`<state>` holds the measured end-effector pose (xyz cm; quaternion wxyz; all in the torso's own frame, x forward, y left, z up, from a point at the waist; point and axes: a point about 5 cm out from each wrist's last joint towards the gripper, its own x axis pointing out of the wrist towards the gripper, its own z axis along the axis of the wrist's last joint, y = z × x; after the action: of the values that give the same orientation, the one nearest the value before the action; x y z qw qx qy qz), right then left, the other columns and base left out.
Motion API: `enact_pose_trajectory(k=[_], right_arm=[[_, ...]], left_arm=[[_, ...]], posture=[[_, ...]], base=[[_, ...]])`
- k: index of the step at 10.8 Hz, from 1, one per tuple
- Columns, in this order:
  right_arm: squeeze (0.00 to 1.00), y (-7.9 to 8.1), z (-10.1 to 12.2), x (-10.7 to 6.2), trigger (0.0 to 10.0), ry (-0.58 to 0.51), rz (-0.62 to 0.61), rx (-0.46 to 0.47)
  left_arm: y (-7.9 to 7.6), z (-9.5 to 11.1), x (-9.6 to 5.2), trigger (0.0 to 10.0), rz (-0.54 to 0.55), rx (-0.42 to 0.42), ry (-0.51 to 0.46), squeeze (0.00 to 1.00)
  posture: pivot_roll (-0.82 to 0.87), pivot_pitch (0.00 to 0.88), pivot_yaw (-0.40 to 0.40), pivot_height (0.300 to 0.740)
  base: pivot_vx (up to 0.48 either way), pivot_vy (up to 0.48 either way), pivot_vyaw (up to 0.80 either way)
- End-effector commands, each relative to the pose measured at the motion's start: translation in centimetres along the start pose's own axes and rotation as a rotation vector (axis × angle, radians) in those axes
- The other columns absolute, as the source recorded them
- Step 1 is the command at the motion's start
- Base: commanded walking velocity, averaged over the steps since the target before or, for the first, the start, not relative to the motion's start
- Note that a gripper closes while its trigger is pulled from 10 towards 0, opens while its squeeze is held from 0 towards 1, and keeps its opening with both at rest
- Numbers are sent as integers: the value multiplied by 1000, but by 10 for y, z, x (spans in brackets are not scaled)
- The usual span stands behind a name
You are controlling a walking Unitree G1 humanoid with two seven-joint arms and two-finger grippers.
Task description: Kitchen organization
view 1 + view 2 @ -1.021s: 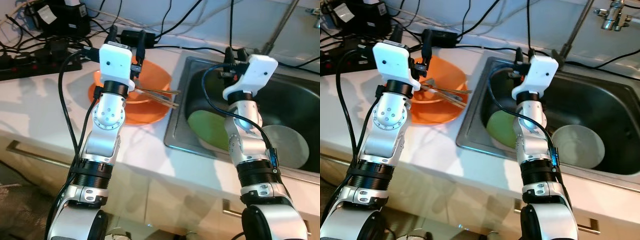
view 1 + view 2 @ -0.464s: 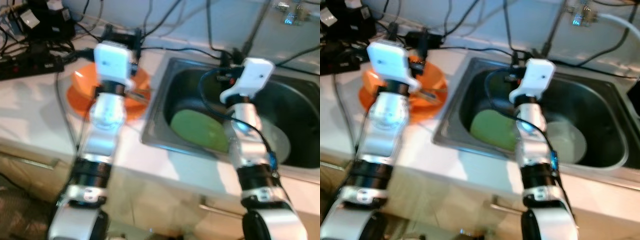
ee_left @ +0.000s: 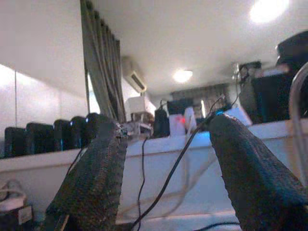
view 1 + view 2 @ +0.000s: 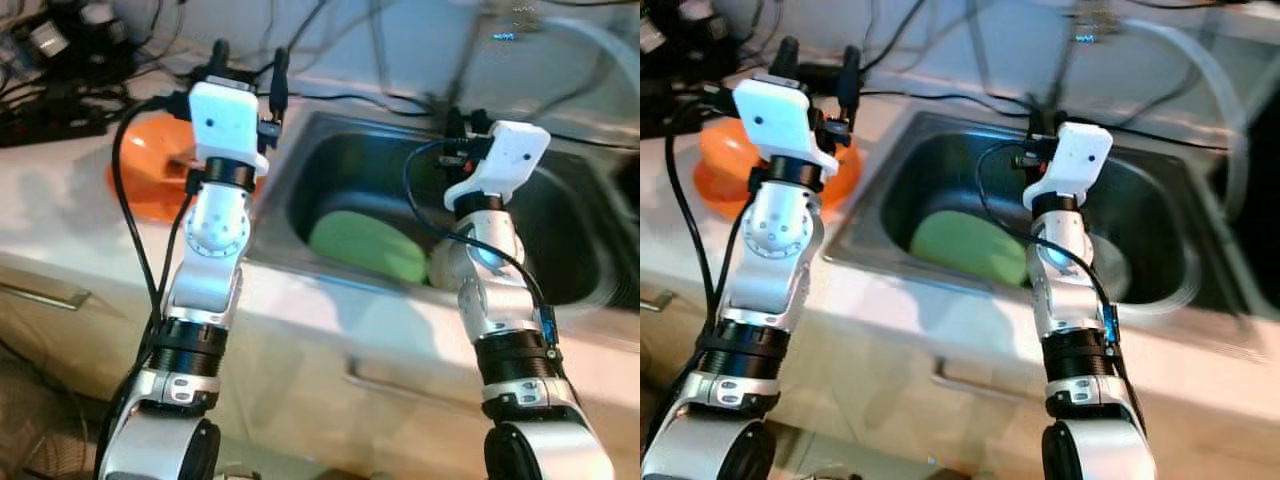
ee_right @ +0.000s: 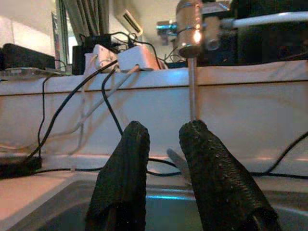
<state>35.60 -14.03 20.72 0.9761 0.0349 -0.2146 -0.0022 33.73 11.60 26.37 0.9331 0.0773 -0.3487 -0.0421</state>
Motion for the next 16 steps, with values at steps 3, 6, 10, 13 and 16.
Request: enact_pose_trajectory(k=[3,6,10,13,16], right_arm=[[0,2,4,1,10000,-9,7,9],[0,3,3,0,10000,0,16,8],[0,4,2,-1,10000,7,26,9],[0,6,1,-1,10000,12,31,10],[0,12,-9,-7,10000,52,62,15]], left_arm=[[3,0,0,10000,21,-15,15,0],[3,-1,0,10000,20,-16,20,0],[5,-2,-1,10000,25,-10,30,0],[8,-3,-2,10000,44,-21,45,0],[6,-19,-19,10000,18,-8,114,0]], posture=[[35,52,-70,740],[37,62,-73,740],[37,68,-75,740],[39,72,-77,740],[40,76,-75,740]], base=[[-82,0,0],[-287,0,0],[-233,0,0],[0,0,0],[0,0,0]])
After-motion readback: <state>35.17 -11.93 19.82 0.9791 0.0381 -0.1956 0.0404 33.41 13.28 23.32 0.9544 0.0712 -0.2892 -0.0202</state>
